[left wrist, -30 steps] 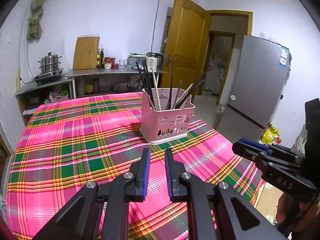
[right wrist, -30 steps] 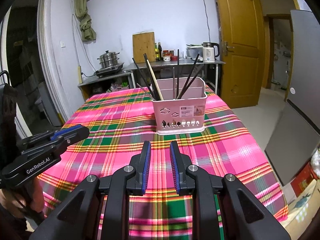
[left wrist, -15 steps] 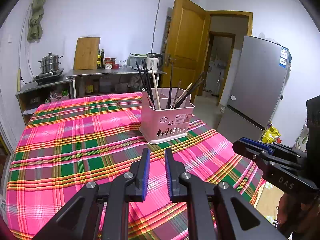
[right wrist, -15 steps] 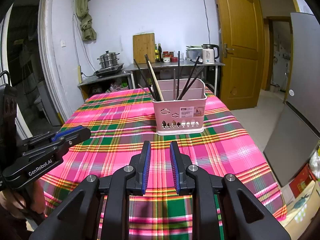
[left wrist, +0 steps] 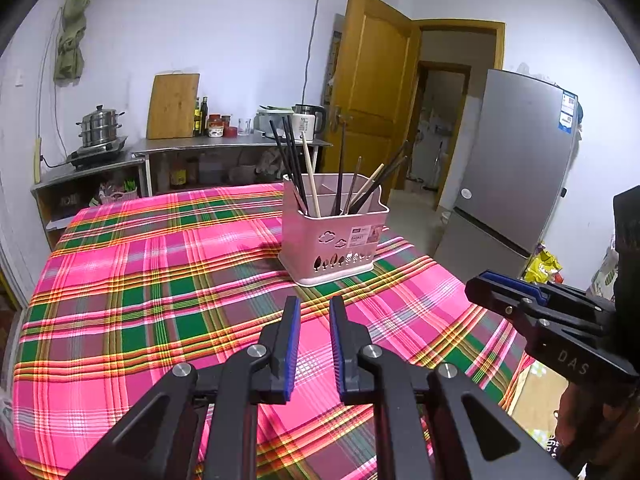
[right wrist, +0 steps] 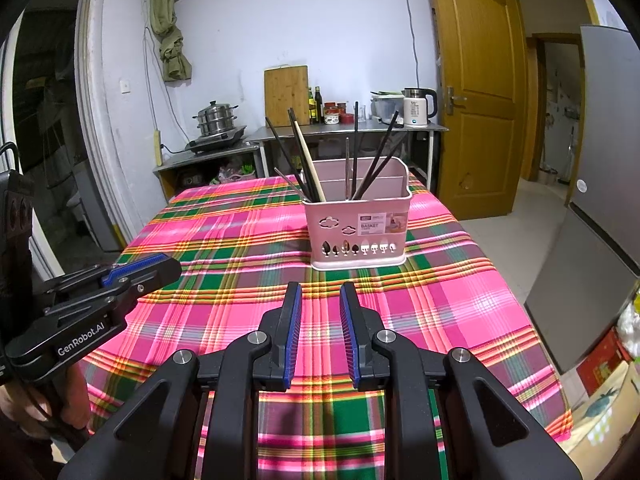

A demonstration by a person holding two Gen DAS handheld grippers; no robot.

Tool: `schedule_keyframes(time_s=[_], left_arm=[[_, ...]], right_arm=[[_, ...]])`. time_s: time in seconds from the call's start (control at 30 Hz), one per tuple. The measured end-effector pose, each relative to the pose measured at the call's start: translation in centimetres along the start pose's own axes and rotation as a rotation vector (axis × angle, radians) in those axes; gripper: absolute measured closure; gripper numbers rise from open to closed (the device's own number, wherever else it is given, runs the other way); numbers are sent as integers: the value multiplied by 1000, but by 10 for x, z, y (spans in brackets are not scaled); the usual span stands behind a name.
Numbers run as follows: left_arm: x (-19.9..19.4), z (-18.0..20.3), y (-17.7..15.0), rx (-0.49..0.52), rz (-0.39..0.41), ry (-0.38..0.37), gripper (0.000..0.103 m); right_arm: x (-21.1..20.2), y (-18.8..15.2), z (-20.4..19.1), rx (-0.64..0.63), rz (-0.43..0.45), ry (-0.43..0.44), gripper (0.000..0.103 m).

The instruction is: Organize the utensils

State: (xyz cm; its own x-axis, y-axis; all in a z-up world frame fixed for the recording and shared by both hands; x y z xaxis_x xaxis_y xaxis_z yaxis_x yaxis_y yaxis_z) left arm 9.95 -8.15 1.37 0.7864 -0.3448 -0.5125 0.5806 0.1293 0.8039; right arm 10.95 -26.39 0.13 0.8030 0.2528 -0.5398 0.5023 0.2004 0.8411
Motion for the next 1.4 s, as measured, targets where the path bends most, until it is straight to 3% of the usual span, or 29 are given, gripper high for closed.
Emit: schedule_keyframes(time_s=[1.4], left_arm=[[-1,-3,-2,3,2,11,89]], right_arm=[[-1,-1,4,-1,-6,-7,83]])
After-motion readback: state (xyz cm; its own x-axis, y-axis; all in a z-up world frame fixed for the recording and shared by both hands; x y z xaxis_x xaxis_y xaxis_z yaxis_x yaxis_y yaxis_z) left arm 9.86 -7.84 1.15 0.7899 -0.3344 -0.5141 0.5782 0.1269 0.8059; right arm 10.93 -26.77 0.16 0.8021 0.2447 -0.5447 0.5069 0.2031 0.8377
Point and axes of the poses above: each gripper's, at about its wrist camera, not at the fingertips, and x roughly the way its jaws point, z to its right, y to its top, the point moved 3 cm from there along x, roughly the way its jaws point, and after that the axes turned 10 degrees about -x, right-handed, at the moved point
